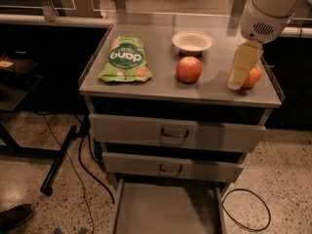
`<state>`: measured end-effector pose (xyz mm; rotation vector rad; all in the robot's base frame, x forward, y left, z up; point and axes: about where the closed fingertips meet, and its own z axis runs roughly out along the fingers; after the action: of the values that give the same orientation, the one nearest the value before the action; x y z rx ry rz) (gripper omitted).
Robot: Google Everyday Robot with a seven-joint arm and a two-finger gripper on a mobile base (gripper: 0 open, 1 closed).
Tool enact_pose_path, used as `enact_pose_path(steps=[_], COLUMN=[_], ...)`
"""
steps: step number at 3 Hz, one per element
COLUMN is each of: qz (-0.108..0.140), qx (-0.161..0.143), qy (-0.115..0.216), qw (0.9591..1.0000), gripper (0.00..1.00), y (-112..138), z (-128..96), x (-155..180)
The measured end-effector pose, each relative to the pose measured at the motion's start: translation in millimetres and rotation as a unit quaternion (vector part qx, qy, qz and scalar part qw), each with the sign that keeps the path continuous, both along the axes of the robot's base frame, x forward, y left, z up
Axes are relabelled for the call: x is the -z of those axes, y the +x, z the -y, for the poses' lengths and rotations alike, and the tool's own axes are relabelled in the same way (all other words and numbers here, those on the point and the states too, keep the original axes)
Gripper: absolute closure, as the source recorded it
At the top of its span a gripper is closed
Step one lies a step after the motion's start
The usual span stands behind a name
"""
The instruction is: Place orange into bottom drawer
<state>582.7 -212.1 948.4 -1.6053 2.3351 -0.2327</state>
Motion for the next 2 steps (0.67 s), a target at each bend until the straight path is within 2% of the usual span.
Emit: enact_pose_path(steps=[1,2], qz=[0.003,0.007], qx=[-0.009,-0.004], qy=[-0.003,-0.014], qw=[0.9999,0.9999], gripper=[0.0,0.0], y=[1,52], z=[3,39], x=[4,16])
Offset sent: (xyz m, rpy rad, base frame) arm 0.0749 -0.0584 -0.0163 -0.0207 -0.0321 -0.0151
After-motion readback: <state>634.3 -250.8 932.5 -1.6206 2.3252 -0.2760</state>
